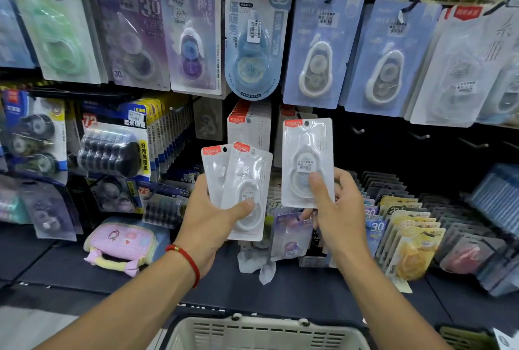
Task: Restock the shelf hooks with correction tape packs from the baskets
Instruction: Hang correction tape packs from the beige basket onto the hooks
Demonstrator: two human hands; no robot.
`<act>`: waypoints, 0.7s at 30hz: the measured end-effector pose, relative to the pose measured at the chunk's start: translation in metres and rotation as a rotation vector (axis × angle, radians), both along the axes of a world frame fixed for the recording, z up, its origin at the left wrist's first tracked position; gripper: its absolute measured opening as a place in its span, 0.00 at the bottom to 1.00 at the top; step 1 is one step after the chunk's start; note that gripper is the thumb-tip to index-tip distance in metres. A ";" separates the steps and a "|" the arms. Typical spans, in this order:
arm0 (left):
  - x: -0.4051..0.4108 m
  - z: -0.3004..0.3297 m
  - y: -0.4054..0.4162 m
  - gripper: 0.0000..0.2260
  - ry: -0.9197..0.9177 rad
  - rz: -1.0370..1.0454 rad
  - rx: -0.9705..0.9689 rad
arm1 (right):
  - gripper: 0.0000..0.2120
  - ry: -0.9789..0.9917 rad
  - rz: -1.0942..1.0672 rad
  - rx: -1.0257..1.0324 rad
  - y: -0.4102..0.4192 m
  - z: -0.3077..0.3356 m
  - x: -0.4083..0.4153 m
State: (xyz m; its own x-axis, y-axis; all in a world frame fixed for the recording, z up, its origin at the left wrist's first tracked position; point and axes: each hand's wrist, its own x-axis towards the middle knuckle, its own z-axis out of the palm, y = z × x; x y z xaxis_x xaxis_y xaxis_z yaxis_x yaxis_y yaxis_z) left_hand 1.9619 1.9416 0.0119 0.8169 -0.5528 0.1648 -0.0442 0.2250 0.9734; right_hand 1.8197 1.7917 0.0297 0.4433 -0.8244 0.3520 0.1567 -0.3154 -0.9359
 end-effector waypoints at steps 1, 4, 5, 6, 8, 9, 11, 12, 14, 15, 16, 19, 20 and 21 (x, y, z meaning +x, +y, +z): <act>0.000 0.000 0.000 0.27 0.001 0.012 -0.003 | 0.12 -0.005 0.003 0.002 0.000 0.003 0.000; 0.001 0.001 0.000 0.27 -0.003 0.042 -0.014 | 0.12 -0.027 0.008 0.022 0.000 0.008 -0.002; 0.002 0.001 0.001 0.27 -0.005 0.049 -0.020 | 0.13 -0.033 0.007 0.031 0.002 0.008 -0.002; 0.002 0.002 0.001 0.26 -0.007 0.054 -0.024 | 0.13 -0.037 0.005 0.037 0.003 0.009 -0.003; 0.003 0.002 0.001 0.26 -0.004 0.062 -0.028 | 0.13 -0.051 0.008 0.034 0.007 0.010 -0.003; 0.003 0.002 0.002 0.26 0.000 0.064 -0.032 | 0.13 -0.059 0.013 0.030 0.007 0.010 -0.003; 0.004 0.002 0.002 0.26 0.002 0.070 -0.033 | 0.16 -0.052 0.031 0.054 0.006 0.010 -0.002; 0.004 0.003 0.002 0.26 0.000 0.074 -0.032 | 0.17 -0.029 0.045 0.092 0.003 0.007 -0.001; 0.003 0.003 0.003 0.27 -0.002 0.078 -0.034 | 0.22 0.063 0.069 0.204 -0.003 -0.001 -0.001; 0.002 0.003 0.003 0.27 -0.001 0.077 -0.034 | 0.24 0.141 0.075 0.253 -0.005 -0.006 -0.001; 0.001 0.002 0.003 0.27 0.002 0.074 -0.032 | 0.24 0.226 0.088 0.283 -0.006 -0.011 -0.002; -0.002 0.001 0.002 0.27 0.000 0.047 -0.020 | 0.15 0.386 0.203 0.224 -0.005 -0.022 -0.001; -0.004 0.001 0.002 0.27 -0.005 0.035 -0.016 | 0.13 0.389 0.265 0.187 -0.003 -0.022 0.000; -0.006 0.001 0.002 0.28 -0.010 0.019 -0.015 | 0.12 0.380 0.339 0.159 0.002 -0.021 0.001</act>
